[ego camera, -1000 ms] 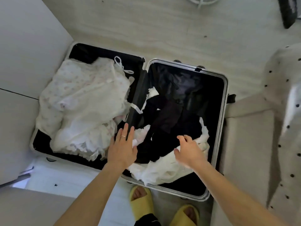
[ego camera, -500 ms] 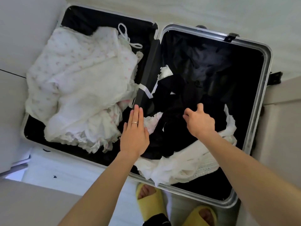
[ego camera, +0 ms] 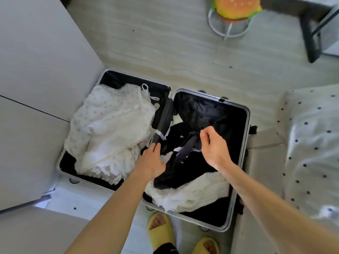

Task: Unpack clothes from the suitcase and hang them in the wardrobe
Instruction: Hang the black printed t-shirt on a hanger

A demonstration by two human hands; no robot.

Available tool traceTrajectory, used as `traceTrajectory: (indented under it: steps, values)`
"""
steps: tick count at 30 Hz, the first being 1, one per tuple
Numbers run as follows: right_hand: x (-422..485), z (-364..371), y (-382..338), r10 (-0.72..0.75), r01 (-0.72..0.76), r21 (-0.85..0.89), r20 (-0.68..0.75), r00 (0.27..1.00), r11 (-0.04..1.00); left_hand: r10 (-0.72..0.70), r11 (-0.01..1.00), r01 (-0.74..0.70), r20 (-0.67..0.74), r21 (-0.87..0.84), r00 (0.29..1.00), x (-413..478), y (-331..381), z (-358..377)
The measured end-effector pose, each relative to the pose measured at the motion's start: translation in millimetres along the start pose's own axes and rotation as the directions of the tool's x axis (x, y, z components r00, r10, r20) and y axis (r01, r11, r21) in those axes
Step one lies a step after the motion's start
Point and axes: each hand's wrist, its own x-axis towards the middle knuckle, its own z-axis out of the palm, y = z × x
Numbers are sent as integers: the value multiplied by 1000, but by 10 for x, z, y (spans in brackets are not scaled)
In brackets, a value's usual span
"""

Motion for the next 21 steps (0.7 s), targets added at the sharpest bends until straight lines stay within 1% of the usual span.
traceTrajectory:
  steps: [4,8,11,13,15,17,19,21]
  values:
    - [-374,-729,-723,-47,43,116,31,998,992,64,990,-63,7,-130,998,-637,407,-678]
    - [-793,-1491,-1466,-137,135,112,13,990,985,103,963,-99,4,-249,995,-1394,782,-1333]
    - [-1196,-2112,-2102,-207,210,109,-31,978,972,149,955,-143,7,-260,989,-2078,1021,-1705]
    - [-1414,-2440,-2503,-262,269,117,-71,963,956,154,944,-153,-20,-292,988,-2425,1123,-1871]
    - [-1618,-2847,-2999,-319,333,133,-121,940,933,161,919,-196,-128,-341,979,-2818,1262,-2200]
    - [-1771,-3168,-3398,-366,388,132,-161,916,912,138,893,-232,-256,-387,957,-3114,1373,-2463]
    - [-1953,-3495,-3770,-407,437,152,-196,892,886,77,864,-230,-334,-448,940,-3423,1486,-2772]
    - [-2146,-3763,-4070,-437,479,192,-224,871,856,53,861,-228,-367,-454,929,-3696,1576,-3076]
